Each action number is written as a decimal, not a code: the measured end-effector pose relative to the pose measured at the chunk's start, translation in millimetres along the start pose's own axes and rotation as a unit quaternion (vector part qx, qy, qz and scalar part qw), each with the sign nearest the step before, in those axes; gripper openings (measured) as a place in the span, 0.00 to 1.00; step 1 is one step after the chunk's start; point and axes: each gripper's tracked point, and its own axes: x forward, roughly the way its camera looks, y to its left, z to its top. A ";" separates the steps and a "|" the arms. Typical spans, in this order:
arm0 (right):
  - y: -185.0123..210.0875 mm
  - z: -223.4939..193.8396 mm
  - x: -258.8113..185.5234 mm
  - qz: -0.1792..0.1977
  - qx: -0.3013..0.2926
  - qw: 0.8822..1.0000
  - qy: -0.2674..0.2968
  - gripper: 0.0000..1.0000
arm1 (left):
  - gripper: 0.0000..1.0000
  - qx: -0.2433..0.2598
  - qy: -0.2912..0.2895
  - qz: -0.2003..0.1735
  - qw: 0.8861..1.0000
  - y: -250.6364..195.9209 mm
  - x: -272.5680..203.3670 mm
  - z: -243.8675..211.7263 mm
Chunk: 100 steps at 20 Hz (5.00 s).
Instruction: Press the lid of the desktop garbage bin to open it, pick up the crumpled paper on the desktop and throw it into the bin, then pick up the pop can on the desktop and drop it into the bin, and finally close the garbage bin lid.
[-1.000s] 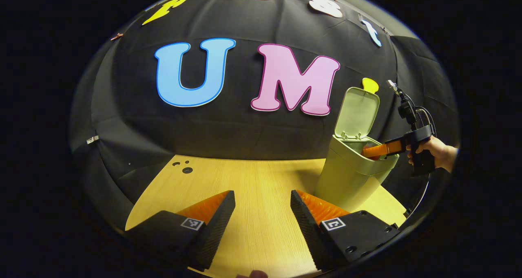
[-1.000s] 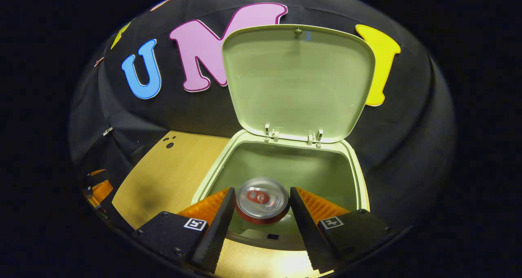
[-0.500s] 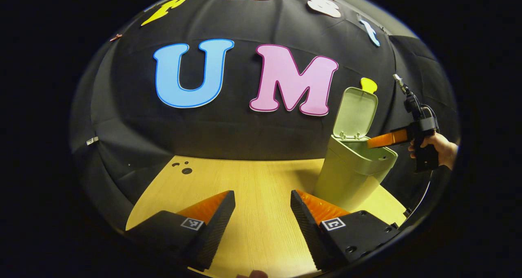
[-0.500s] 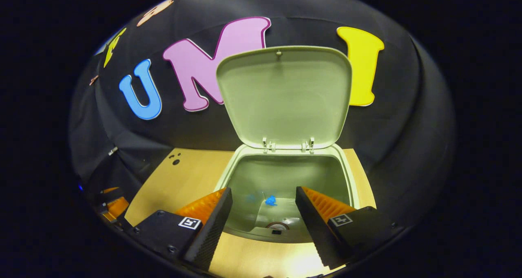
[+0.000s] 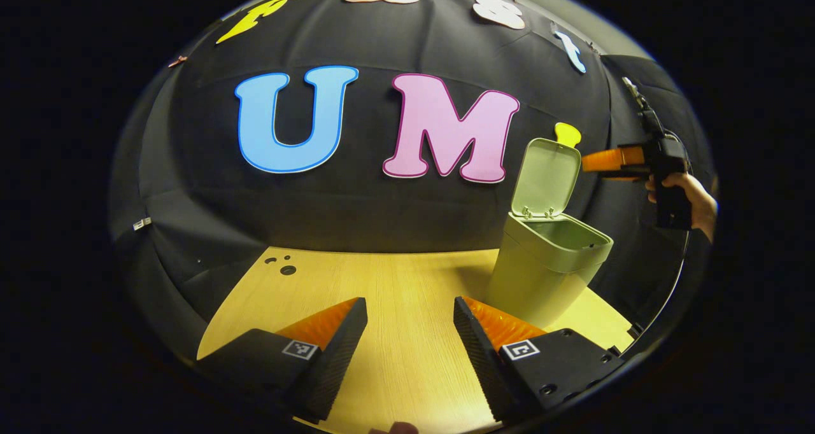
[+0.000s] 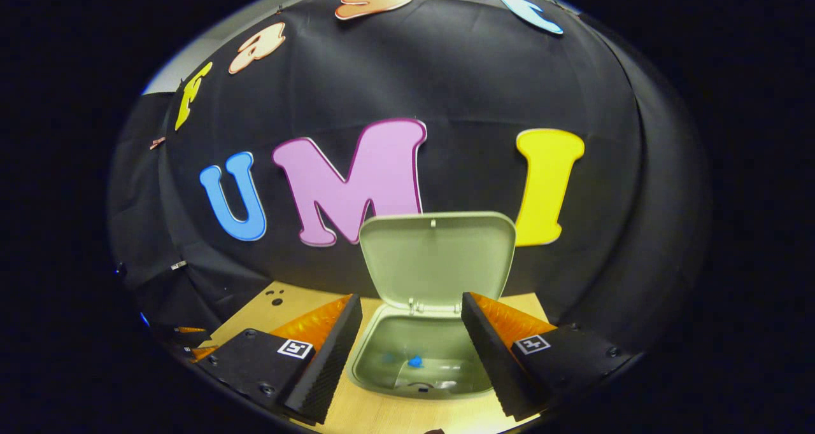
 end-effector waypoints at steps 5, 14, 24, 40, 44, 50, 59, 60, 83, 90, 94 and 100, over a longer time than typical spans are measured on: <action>-5.0 49.7 19.2 -0.024 -0.040 0.998 -0.051 0.98 | 0.89 0.002 -0.005 0.002 1.000 0.5 -3.1 0.5; -8.3 73.3 76.4 -0.048 -0.055 0.995 -0.065 0.98 | 0.89 -0.008 -0.007 0.028 1.000 21.9 -10.5 -3.7; -13.4 53.3 95.9 -0.050 -0.043 0.998 -0.021 0.96 | 0.89 -0.016 -0.006 0.047 0.999 36.3 -16.5 -7.7; 0.6 -42.1 22.7 -0.010 -0.033 0.995 0.093 0.96 | 0.89 -0.011 -0.003 0.021 1.000 17.3 -12.9 -9.3; 1.5 -78.3 16.0 -0.005 -0.023 0.992 0.126 0.96 | 0.89 -0.011 -0.002 0.021 1.000 16.1 -14.0 -10.1; -3.8 -116.2 3.3 -0.003 -0.033 0.987 0.158 0.96 | 0.89 -0.011 0.001 0.023 1.000 16.5 -13.1 -13.9; -8.6 -144.6 -3.1 -0.001 -0.030 0.983 0.182 0.92 | 0.89 -0.013 0.003 0.023 1.000 16.2 -16.2 -15.5; -9.1 -147.9 -3.3 0.000 -0.033 0.983 0.183 0.96 | 0.89 -0.013 0.004 0.023 1.000 15.8 -16.3 -16.2; 9.5 -116.1 -30.1 0.000 -0.006 0.997 0.077 0.97 | 0.89 -0.007 -0.006 0.001 1.000 10.8 -28.0 -12.6; 38.5 -108.3 -76.6 0.018 -0.016 0.998 0.056 0.97 | 0.89 -0.005 -0.019 -0.002 1.000 14.5 -32.3 -1.9; 62.4 -106.1 -105.6 0.040 -0.023 0.998 0.040 0.97 | 0.89 -0.002 -0.028 -0.004 1.000 11.0 -34.7 5.1; 94.5 -127.5 -138.6 0.071 -0.021 0.997 0.036 0.97 | 0.89 -0.004 -0.039 0.005 0.999 4.7 -39.8 12.7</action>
